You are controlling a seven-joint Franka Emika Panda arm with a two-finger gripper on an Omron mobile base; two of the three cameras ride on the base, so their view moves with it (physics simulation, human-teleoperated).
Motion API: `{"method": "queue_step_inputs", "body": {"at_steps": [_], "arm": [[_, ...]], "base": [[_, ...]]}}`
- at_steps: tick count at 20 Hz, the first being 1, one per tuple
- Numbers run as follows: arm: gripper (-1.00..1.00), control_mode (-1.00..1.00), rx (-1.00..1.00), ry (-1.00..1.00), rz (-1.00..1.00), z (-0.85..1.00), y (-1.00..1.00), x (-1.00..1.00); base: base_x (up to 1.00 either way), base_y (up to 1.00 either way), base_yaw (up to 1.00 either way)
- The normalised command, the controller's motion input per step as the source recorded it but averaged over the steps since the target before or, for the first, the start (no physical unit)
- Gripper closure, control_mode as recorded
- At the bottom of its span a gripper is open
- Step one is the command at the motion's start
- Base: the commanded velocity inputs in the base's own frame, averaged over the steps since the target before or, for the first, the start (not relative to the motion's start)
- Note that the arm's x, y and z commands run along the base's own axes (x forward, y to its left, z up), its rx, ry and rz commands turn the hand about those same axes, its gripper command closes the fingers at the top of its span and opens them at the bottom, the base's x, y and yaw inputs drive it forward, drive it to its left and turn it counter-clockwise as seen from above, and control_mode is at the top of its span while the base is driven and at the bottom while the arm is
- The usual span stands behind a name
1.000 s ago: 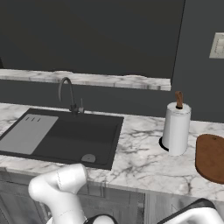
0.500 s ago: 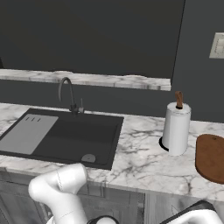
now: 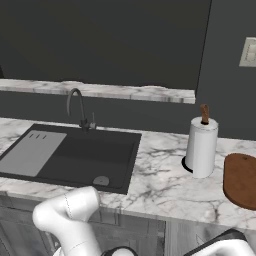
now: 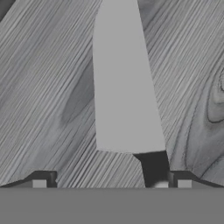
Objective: Pick up the knife from the drawer and place it on the cutting board. Then place the meat from the plate to the cutting board.
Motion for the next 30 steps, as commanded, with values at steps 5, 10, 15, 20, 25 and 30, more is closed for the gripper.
{"method": "queue_step_inputs", "body": {"at_steps": [5, 10, 15, 20, 25, 30], "arm": [[-1.0, -1.0, 0.0, 0.0, 0.0, -0.23, 0.0, 0.0], [-1.0, -1.0, 0.0, 0.0, 0.0, -0.31, 0.0, 0.0], [1.0, -1.0, 0.0, 0.0, 0.0, -0.32, 0.0, 0.0], [1.0, -1.0, 0.0, 0.0, 0.0, -0.28, 0.0, 0.0], [1.0, -1.0, 0.0, 0.0, 0.0, -0.11, 0.0, 0.0], [1.0, -1.0, 0.0, 0.0, 0.0, 0.0, 0.0, -0.01]], "base": [[0.0, 0.0, 0.0], [0.0, 0.0, 0.0], [0.0, 0.0, 0.0], [0.0, 0.0, 0.0], [0.0, 0.0, 0.0], [0.0, 0.0, 0.0]]}}
